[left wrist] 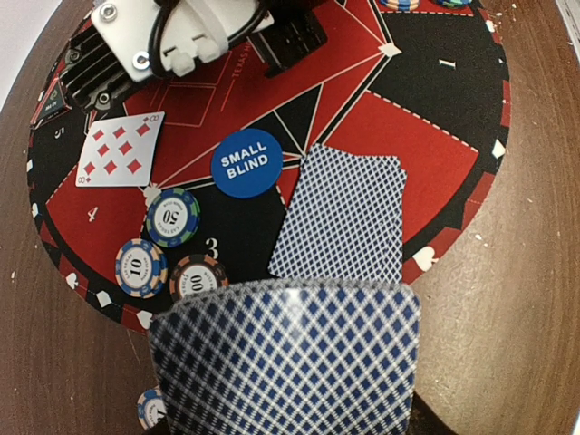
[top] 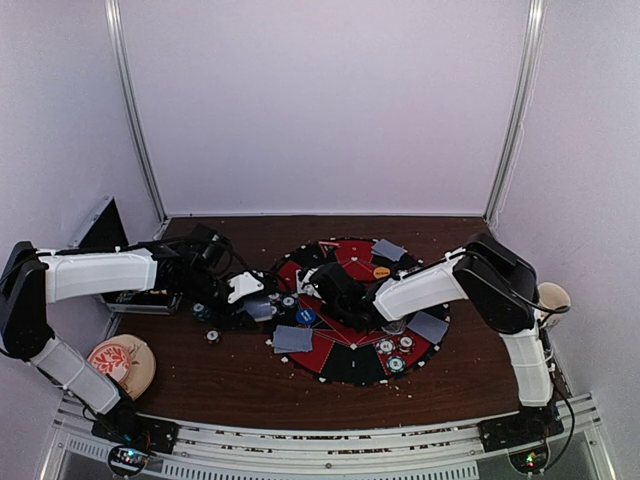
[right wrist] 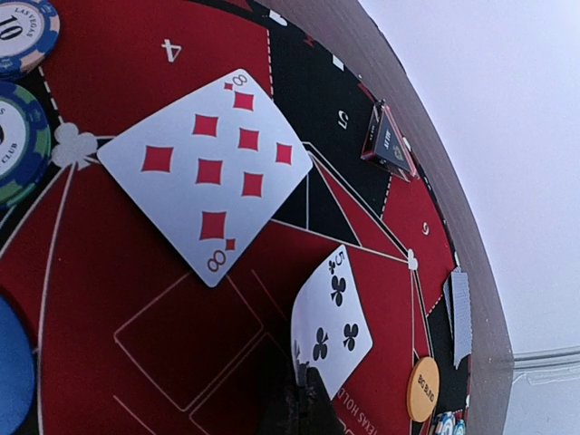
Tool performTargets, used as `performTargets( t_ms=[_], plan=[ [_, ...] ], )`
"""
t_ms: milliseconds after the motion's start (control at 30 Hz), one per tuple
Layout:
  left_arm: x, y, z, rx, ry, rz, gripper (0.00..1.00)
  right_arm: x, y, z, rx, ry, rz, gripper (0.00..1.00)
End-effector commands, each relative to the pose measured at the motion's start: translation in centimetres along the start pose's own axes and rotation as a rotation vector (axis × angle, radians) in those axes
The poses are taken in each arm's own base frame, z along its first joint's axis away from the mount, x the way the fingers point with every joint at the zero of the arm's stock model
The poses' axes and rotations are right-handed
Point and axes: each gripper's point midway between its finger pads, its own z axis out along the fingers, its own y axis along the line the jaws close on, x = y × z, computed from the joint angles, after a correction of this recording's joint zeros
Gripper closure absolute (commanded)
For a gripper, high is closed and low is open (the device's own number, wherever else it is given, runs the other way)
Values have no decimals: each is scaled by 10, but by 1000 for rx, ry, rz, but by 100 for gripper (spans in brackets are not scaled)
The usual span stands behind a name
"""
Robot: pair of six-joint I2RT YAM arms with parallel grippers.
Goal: Distribute texas hold em gaming equipment
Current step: Flop the poker card in the community card area.
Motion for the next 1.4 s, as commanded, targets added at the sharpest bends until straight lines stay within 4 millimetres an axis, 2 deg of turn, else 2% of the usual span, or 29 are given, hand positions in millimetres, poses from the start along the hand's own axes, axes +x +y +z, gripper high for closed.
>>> performTargets(
  t_ms=[0,333,900,1067,1367],
  plan=[
    [-11,6,-4,-24,-41,15,46,-4,13,3,-49,-43,-12,100],
    [-12,6,-5,-26,-44,13,46,-1,27,4,-96,-93,-51,100],
    [-12,6,-6,-30,-45,14,46,0,23,1,-103,-111,-59,100],
    [-12,7,-6,-31,-44,13,46,-1,19,-4,-106,-111,-54,87],
    [-12,7,-6,-33,-45,17,46,-4,7,-17,-111,-115,-40,81]
  ],
)
